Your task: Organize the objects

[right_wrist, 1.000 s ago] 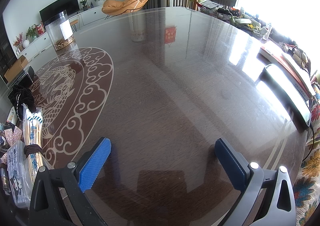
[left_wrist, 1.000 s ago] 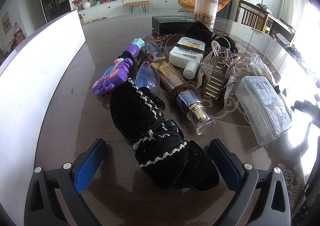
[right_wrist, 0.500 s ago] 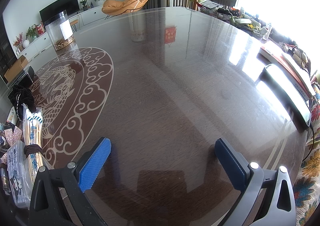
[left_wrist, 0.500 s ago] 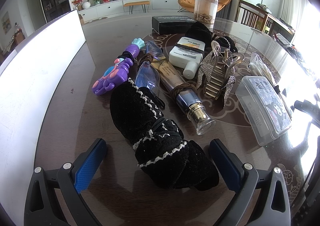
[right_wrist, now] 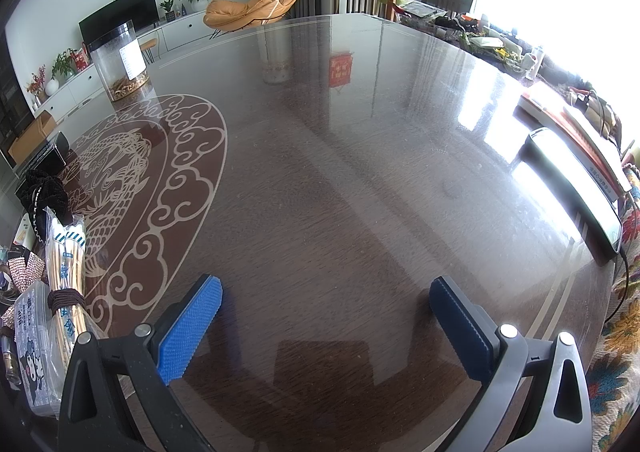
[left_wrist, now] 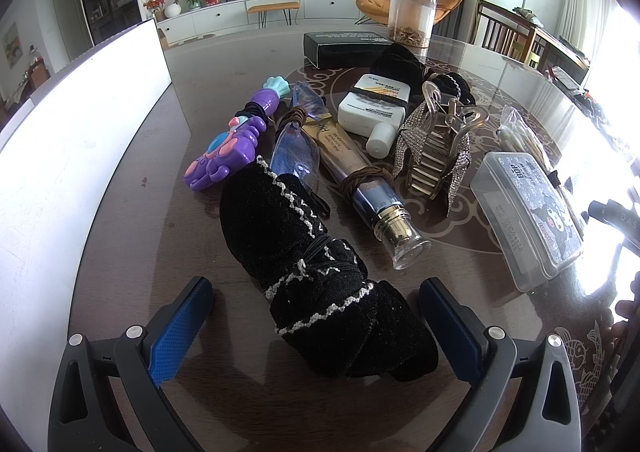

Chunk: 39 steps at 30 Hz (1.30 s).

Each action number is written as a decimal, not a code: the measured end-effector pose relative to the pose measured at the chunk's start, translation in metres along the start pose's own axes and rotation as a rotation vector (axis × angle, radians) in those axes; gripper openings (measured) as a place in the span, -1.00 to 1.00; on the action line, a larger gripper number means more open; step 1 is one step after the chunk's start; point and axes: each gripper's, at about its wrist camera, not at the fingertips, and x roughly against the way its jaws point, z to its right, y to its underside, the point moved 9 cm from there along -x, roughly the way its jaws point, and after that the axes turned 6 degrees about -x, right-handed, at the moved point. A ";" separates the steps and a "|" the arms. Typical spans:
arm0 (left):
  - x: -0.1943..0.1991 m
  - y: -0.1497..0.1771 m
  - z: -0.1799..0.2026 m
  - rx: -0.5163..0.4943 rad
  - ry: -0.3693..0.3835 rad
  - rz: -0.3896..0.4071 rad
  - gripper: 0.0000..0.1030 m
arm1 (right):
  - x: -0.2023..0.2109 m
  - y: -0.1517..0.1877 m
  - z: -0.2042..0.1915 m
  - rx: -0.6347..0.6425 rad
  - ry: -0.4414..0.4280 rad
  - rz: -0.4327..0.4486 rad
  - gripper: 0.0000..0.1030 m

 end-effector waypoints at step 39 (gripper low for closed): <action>0.001 -0.008 -0.021 0.101 0.091 -0.058 1.00 | 0.000 0.000 0.000 0.000 0.000 0.000 1.00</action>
